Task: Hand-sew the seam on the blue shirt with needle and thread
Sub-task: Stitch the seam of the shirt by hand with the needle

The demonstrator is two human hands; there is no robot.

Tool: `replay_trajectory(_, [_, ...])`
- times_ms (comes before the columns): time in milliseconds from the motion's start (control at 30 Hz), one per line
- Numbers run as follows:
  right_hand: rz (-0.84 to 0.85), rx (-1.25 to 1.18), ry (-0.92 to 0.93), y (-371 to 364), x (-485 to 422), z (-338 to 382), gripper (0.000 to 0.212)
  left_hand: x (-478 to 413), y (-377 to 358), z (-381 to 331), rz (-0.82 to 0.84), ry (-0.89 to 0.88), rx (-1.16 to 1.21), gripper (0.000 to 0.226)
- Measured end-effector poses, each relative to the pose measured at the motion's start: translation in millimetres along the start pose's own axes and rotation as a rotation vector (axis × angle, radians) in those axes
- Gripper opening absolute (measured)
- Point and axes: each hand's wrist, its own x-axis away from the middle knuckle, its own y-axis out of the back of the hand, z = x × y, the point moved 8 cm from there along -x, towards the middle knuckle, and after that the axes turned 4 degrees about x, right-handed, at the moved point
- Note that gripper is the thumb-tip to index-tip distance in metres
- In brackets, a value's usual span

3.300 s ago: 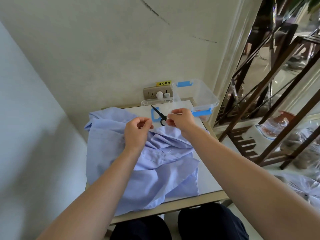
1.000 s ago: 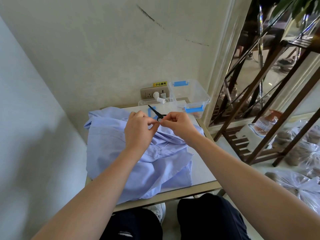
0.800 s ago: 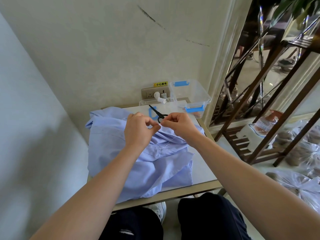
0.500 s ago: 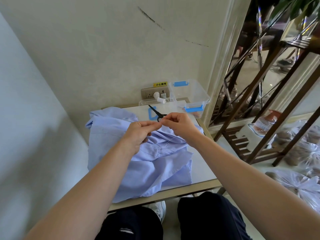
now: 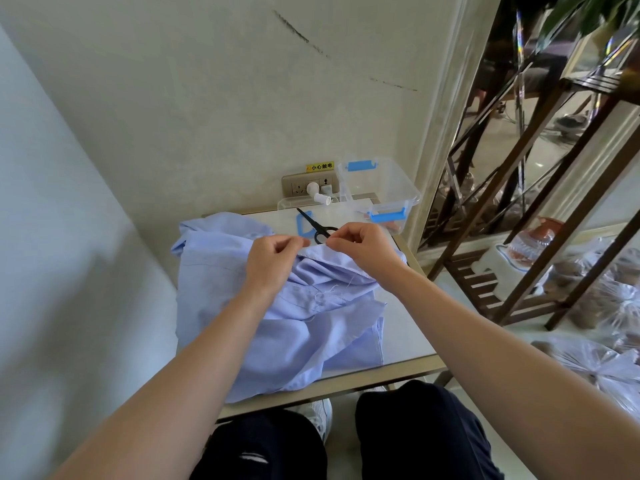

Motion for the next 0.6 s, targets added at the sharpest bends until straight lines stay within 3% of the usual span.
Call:
replay_trajectory(167, [0.004,0.039,0.033,-1,2,5,0.005,8,-14,-13,0.135,-0.01,0.017,0.021])
replay_trajectory(300, [0.015,0.064,0.058,-2,2,8,0.006,12,-23,-13,0.2,0.091,0.054,0.029])
replay_trajectory(433, [0.019,0.079,0.072,-1,4,9,0.008,15,-29,-8,0.289,0.14,0.073,0.021])
replay_trajectory(600, [0.028,0.086,0.076,0,6,10,0.004,13,-27,0,0.265,0.218,0.117,0.012])
